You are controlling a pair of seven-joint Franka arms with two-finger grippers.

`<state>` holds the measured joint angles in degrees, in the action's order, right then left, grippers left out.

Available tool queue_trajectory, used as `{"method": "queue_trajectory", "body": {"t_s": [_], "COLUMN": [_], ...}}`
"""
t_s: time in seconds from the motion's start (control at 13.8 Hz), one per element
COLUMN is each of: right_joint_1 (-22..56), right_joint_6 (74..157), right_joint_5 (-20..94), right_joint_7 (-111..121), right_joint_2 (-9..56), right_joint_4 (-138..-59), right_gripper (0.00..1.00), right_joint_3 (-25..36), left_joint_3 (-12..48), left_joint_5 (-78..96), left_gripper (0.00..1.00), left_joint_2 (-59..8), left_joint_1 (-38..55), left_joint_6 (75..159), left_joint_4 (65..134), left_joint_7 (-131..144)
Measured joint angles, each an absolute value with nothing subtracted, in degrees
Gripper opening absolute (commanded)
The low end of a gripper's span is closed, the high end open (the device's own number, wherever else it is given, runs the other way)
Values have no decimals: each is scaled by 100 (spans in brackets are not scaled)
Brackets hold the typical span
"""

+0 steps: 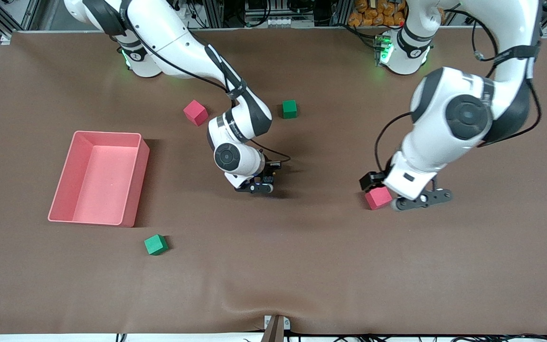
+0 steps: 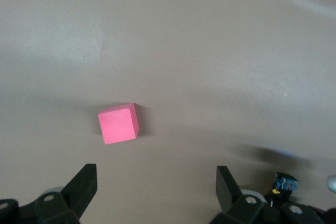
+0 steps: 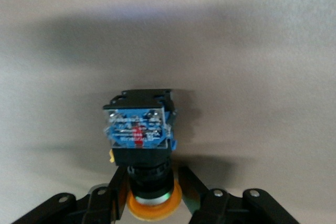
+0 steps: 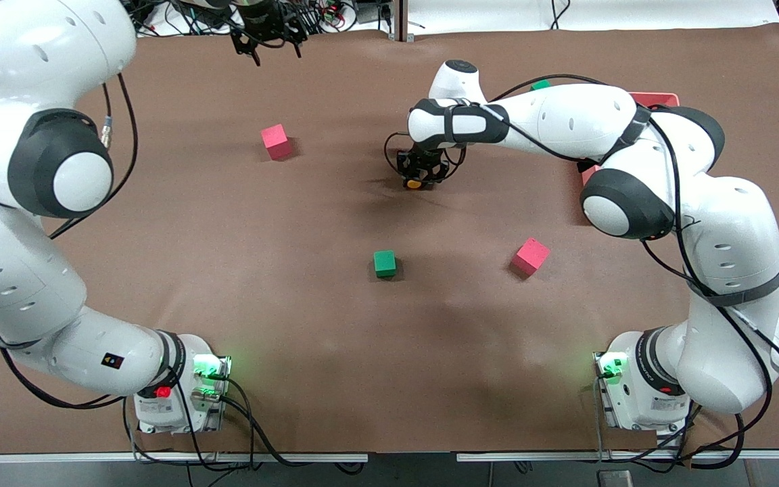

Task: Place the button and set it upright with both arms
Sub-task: 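Carry the button to mid-table with the right gripper while the left gripper approaches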

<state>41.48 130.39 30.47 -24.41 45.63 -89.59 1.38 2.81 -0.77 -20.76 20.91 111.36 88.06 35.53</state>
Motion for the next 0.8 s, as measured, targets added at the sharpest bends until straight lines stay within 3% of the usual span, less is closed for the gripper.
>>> {"method": "queue_trajectory", "body": {"t_s": [0.22,0.51,0.8], "right_joint_1": [4154,4141,3921], "right_joint_6": [13167,13199,13166], "right_joint_5": [3047,3046,3044], "right_joint_7": [-2439,-2267,-2160], "right_joint_2": [4562,4487,3793], "right_joint_4": [-8906,-8795,-8632], "right_gripper": [100,100,100], "right_joint_3": [150,360,637], "left_joint_3": [278,286,299], "left_joint_5": [-219,-218,-218], "left_gripper": [100,100,100], "left_joint_2": [-2162,-2213,-2265], "left_joint_1": [2239,2284,2551], "left_joint_6": [11318,11462,11687], "left_joint_4": [8806,8817,8861], "left_joint_7": [3780,4262,4928]}}
